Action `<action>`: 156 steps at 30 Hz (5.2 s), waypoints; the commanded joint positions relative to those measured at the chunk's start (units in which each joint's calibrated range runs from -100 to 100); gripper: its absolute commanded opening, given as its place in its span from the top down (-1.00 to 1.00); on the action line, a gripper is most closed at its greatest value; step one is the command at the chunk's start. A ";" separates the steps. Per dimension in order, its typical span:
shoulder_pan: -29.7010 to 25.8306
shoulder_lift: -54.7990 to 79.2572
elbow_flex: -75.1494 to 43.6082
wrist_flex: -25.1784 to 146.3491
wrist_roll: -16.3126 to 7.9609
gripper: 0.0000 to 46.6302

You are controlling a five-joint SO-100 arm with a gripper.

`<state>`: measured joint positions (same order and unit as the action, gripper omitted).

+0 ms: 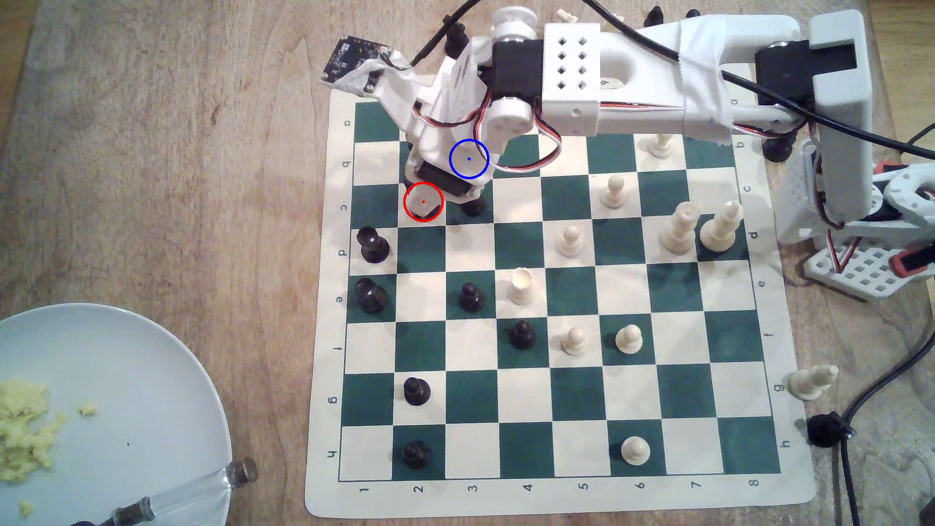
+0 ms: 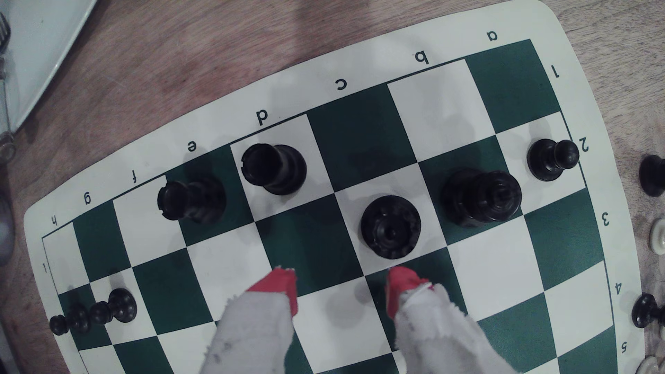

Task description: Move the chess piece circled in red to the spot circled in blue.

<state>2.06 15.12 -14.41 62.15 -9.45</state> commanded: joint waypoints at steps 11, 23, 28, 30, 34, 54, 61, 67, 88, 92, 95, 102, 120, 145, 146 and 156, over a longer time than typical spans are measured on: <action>0.56 -0.44 2.27 -0.32 1.56 0.42; 1.18 0.58 6.62 -5.15 1.76 0.40; 1.34 0.84 6.98 -6.30 1.95 0.39; 1.42 0.84 7.71 -6.95 2.10 0.38; 1.65 0.84 8.16 -6.95 2.49 0.38; 2.82 1.09 8.25 -12.19 2.88 0.29; 3.14 0.41 7.89 -13.67 3.03 0.30; 3.06 0.16 7.71 -14.24 3.17 0.34; 2.90 -1.54 7.80 -14.65 3.13 0.47; 2.90 -1.97 7.89 -14.65 3.13 0.52; 2.82 -2.48 7.98 -14.65 3.08 0.56; 2.43 -3.58 7.16 -14.73 3.52 0.73; 1.02 -9.18 4.71 -14.73 3.08 0.81; 4.31 -27.35 28.83 -12.77 5.03 0.88; 4.62 -26.84 28.83 -12.85 5.13 0.88; 7.05 -21.74 28.83 -15.47 6.01 0.88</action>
<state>8.26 -6.49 15.86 48.37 -3.74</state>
